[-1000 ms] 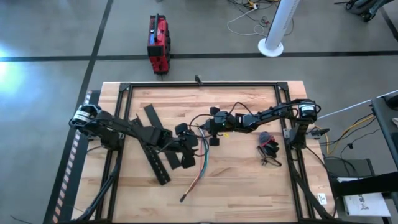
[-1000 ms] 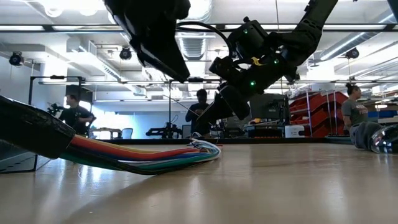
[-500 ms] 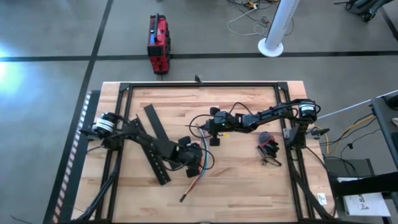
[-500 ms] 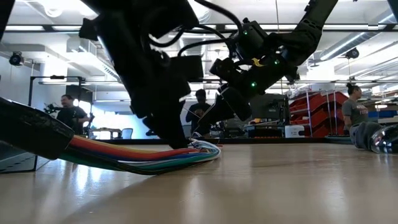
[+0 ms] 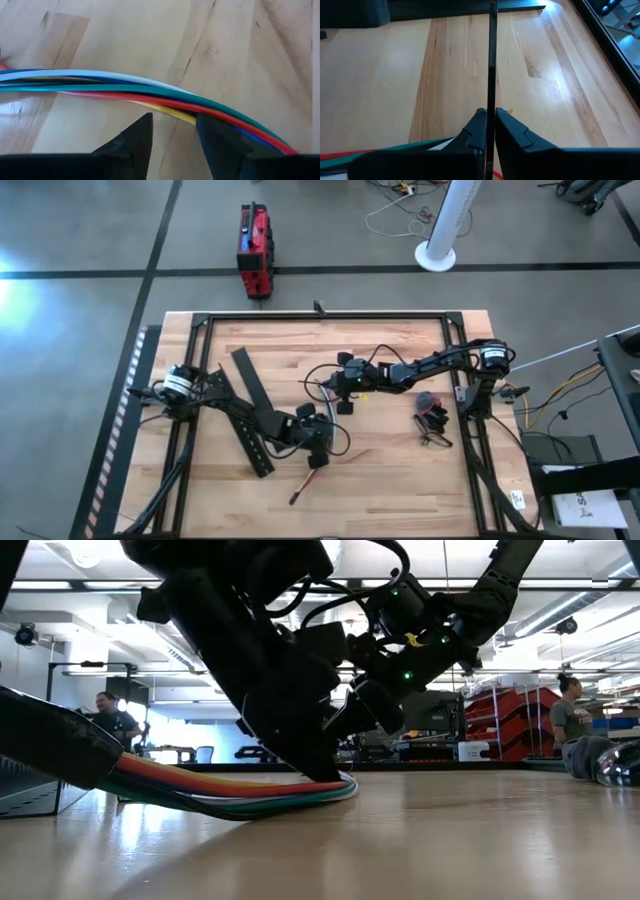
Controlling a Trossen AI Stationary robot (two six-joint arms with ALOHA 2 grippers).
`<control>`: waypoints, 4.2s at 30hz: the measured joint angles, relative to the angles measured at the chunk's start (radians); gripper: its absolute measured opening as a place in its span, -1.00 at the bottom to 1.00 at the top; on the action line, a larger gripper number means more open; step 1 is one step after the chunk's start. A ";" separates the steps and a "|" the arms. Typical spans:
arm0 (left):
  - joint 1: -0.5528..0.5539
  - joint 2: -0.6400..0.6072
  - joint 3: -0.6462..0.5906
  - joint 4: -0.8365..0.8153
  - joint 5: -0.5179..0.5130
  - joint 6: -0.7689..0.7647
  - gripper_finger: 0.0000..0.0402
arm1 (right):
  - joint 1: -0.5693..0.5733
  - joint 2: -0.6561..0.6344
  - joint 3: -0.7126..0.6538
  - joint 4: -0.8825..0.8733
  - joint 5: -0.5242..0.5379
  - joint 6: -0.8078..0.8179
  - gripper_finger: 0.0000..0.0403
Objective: Ziptie cables
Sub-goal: Wrap the cable wires with the black zip tie
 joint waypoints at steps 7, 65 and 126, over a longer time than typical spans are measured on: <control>0.000 -0.034 0.000 -0.020 0.009 0.033 -0.34 | 0.000 0.000 0.000 -0.004 0.000 0.008 -0.96; 0.275 -0.278 -0.004 -0.248 -0.103 0.375 -0.40 | -0.001 0.002 -0.001 -0.006 -0.001 0.023 -0.96; 0.359 -0.181 -0.003 -0.136 0.062 0.632 -0.51 | -0.054 0.002 0.000 -0.023 -0.118 -0.117 -0.96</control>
